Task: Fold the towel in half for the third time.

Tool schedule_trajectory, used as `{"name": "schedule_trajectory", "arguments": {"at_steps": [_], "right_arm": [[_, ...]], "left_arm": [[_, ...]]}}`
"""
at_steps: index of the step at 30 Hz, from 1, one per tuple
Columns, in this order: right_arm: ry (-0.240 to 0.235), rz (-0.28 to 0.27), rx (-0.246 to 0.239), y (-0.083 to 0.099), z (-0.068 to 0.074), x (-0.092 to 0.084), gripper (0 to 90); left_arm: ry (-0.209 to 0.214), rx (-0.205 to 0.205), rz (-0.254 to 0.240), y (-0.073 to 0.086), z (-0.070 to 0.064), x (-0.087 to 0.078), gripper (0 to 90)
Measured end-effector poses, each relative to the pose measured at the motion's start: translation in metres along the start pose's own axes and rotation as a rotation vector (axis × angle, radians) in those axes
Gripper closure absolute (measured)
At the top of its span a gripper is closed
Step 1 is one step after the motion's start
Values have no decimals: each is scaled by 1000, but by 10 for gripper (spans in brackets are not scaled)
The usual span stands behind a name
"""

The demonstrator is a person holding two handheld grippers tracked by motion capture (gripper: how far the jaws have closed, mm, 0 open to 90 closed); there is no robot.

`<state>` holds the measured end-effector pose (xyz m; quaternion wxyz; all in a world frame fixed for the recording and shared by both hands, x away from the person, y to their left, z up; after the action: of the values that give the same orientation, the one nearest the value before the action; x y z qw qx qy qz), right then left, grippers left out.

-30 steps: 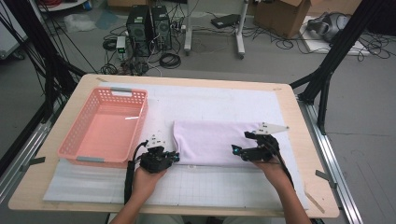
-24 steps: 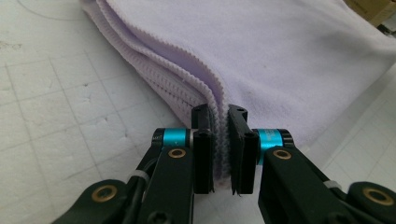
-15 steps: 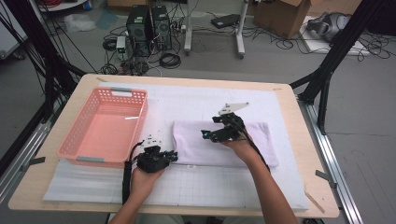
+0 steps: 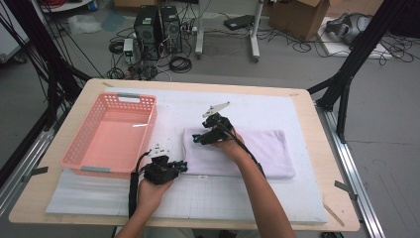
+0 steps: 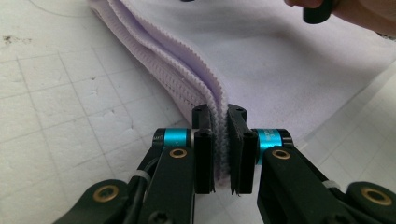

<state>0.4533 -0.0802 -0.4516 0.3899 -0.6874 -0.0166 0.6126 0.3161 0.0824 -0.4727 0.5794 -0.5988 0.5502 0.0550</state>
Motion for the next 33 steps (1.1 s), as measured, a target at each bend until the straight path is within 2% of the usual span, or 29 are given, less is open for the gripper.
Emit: {"name": "schedule_trajectory", "arguments": {"at_steps": [8, 12, 17, 21, 24, 29, 33], "right_arm": [[-14, 31, 5, -5, 1, 18, 340], [-10, 70, -40, -16, 4, 24, 426], [-25, 78, -43, -20, 5, 28, 602], [-36, 83, -81, -22, 9, 29, 787], [-32, 88, -104, -24, 12, 29, 837], [-87, 37, -96, -28, 15, 25, 850], [-91, -5, -97, -32, 18, 17, 851]], "left_arm": [[0, -4, 15, 2, 2, -3, 828], [-3, -14, 18, 2, 4, -5, 829], [-4, -30, 12, 4, 8, -9, 831], [-10, -34, 11, 5, 10, -14, 831], [-6, -39, 0, 4, 10, -17, 831], [4, -31, -32, 2, 5, -30, 831], [22, -32, -70, -4, 1, -38, 831]]}}
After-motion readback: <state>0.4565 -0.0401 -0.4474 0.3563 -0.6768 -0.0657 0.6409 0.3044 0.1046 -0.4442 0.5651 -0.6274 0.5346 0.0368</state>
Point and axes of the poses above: each handheld gripper's, and its own axes: x roughly forward along the jaws, y roughly out of its underside, z roughly to its left, the point moved 4 cm from there along x, roughly forward along the jaws, and after that the axes turned 14 degrees about z, right-handed, at the moved point
